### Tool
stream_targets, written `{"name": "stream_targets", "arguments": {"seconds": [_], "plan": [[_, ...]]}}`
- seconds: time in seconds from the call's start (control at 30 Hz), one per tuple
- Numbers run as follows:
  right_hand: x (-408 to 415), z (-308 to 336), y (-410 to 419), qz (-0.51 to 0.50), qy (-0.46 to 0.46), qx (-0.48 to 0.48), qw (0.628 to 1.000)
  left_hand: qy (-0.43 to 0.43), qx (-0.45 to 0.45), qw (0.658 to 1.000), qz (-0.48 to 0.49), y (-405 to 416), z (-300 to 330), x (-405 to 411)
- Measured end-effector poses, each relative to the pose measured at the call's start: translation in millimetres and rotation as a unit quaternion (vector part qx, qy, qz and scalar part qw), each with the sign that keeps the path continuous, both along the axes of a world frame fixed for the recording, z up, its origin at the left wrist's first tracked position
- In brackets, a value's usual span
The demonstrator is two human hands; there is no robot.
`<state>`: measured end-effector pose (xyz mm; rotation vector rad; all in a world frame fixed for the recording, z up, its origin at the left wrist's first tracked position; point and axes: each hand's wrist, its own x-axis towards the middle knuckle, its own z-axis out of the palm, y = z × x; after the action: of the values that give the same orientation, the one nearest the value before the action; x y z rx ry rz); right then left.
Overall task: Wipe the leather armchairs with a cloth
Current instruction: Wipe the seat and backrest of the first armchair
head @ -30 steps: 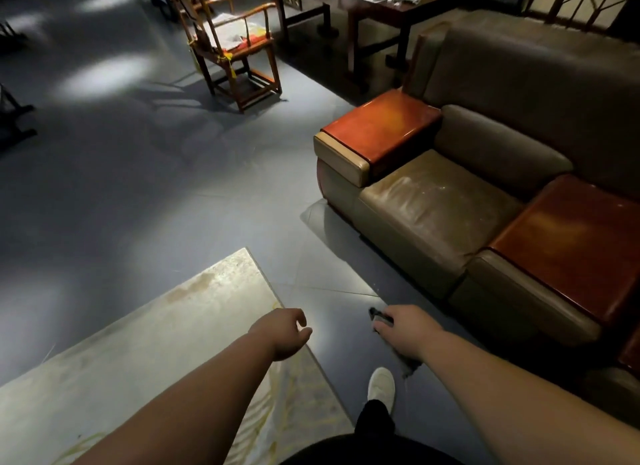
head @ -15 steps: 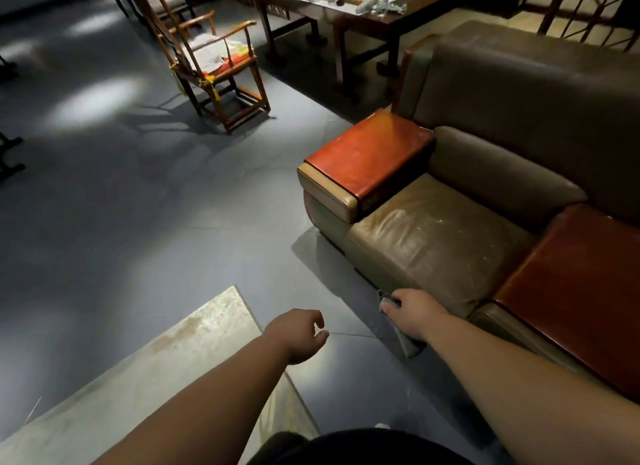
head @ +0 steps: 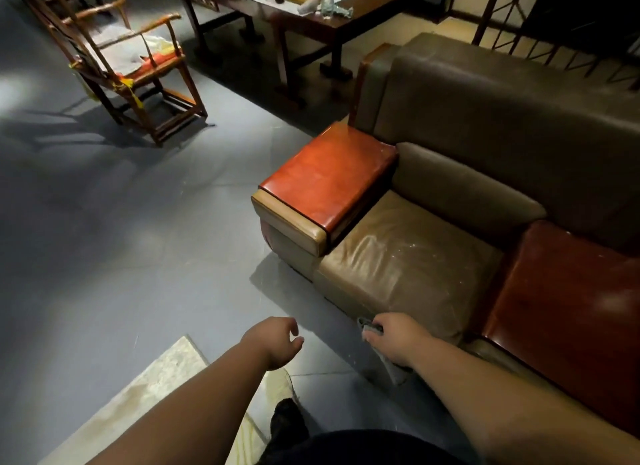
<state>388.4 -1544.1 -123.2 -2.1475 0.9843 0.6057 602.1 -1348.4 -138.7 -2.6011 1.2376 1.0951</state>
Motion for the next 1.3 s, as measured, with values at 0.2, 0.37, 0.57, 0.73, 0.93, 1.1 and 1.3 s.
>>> {"name": "stream_targets", "arguments": {"seconds": [0.2,0.37,0.57,0.73,0.93,1.1,1.3], "plan": [[75.5,2.3,-53.1,-0.061,0.032,0.003,0.998,-0.004,-0.022,0.997,-0.07,-71.5,6.9,108.3],[126.5,-4.9,-60.8,-0.105,0.038,0.021,0.994,-0.023,0.0,0.993,-0.115,-113.6,-1.5,178.8],[133.6,-34.3,-71.0,-0.079,0.107,0.069,0.989,0.032,0.022,0.988,-0.152,-140.4,-31.0,177.5],[141.9,-49.7,-116.0,-0.071,0.148,0.068,0.984,0.005,0.054,0.974,-0.22,-180.2,-35.9,187.8],[157.6,-55.0,-213.1,-0.093,0.131,0.078,0.984,-0.014,0.062,0.97,-0.235,-262.4,-33.1,196.7],[174.0,-67.1,-250.5,-0.15,0.074,0.075,0.983,0.011,0.042,0.978,-0.205,-298.9,-44.6,197.6],[183.4,-97.2,-247.0,-0.228,0.055,0.089,0.968,0.033,0.056,0.973,-0.22,-316.2,-69.0,213.2]]}}
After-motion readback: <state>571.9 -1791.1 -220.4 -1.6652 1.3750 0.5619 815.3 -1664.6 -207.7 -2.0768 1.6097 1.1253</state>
